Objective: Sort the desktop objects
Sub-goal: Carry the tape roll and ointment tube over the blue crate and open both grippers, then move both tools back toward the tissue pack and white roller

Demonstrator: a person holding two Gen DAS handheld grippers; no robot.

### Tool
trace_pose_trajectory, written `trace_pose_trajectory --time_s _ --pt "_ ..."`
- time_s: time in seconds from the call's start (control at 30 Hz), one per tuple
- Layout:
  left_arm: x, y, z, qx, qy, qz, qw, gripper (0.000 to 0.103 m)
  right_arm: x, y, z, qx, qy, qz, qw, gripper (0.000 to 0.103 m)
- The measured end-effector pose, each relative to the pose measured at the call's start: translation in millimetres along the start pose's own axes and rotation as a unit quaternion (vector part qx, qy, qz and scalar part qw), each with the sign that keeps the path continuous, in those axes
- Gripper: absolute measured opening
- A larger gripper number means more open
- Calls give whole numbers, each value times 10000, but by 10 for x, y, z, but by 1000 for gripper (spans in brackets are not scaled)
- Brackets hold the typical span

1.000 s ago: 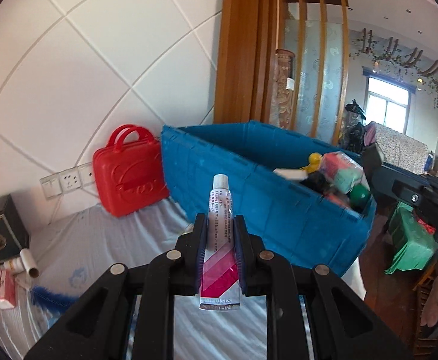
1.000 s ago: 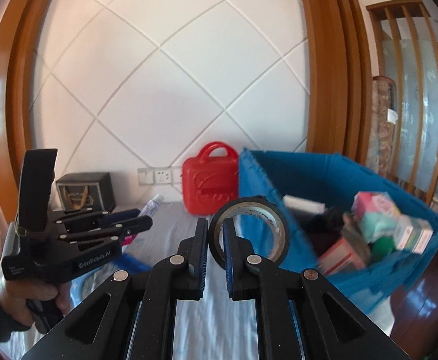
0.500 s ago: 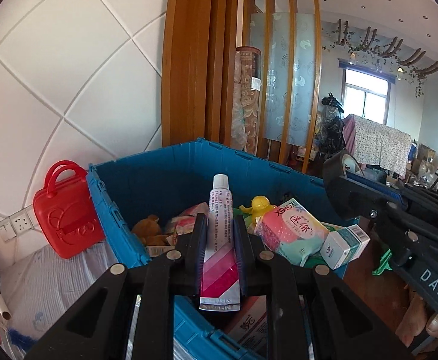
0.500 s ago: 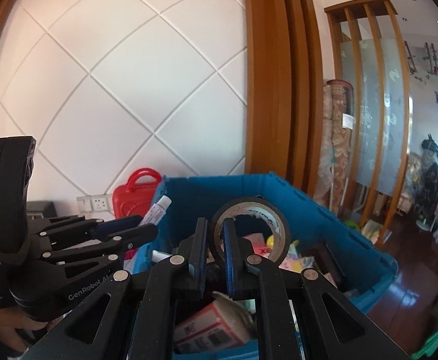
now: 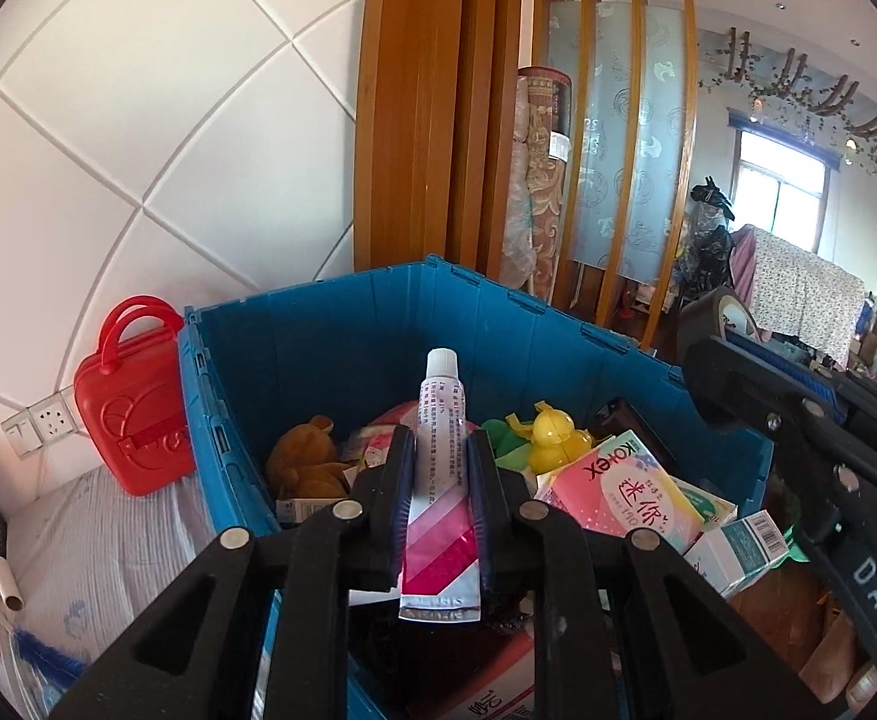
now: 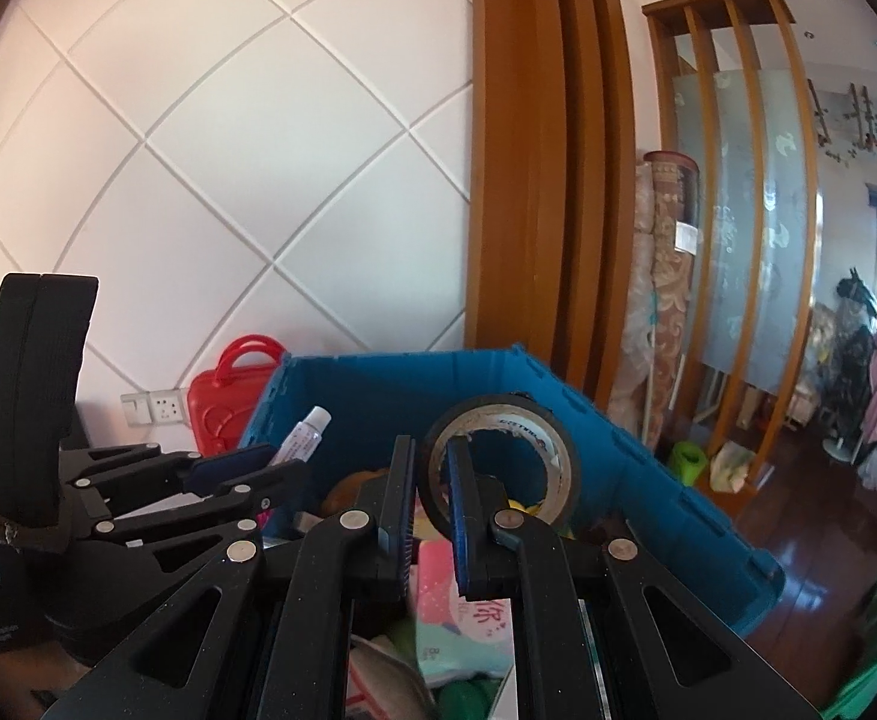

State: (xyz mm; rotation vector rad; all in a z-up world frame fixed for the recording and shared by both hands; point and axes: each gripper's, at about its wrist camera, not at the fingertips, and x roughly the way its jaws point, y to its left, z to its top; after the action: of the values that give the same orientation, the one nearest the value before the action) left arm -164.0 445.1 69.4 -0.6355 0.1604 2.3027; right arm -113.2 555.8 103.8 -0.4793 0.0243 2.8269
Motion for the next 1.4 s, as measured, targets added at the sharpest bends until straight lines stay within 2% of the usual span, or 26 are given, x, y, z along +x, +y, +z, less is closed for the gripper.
trace_pose_trajectory --time_s 0.07,0.13,0.2,0.23,0.27,0.3,0.53,0.67,0.8,0.93,1.1,1.27,1.4 --pt "26 -3 5 -15 35 119 9999 17 37 -58 22 87 18 -15 10000 12" --pt "53 14 9 -1 104 143 9998 21 94 -107 35 142 133 -141 9997 26" --pt "67 16 1 4 151 221 9996 48 56 -174 32 280 0 -162 9995 93" --pt "67 32 -8 -49 150 215 9996 69 10 -193 28 337 -113 -166 9992 100" --pt "48 53 -15 -104 78 190 9997 77 -24 -193 32 353 -159 -155 9991 100" --pt "21 66 -25 -126 9 194 9997 78 -50 -190 33 372 -186 -139 9990 100" --pt "-199 284 -210 -354 -241 372 9984 79 -212 22 -9 382 -427 253 9980 100" --pt "-387 613 -462 -521 -337 762 9952 79 -249 310 -91 334 -539 663 9958 100" --pt "-576 997 -798 -630 -336 1301 9889 79 -230 727 -225 129 -627 1058 9923 100" --pt "-745 1468 -1194 -757 -181 1794 9807 79 -176 1205 -455 -49 -625 1365 9887 100" --pt "-929 2159 -1693 -1022 61 2200 9701 79 55 1835 -893 -259 -314 1529 9874 100" --pt "-1029 2935 -2128 -1140 356 2512 9605 79 457 2353 -1321 -270 238 1374 9899 99" --pt "-1099 3569 -2425 -1245 491 2763 9517 79 715 2722 -1509 -367 327 1117 9925 98"
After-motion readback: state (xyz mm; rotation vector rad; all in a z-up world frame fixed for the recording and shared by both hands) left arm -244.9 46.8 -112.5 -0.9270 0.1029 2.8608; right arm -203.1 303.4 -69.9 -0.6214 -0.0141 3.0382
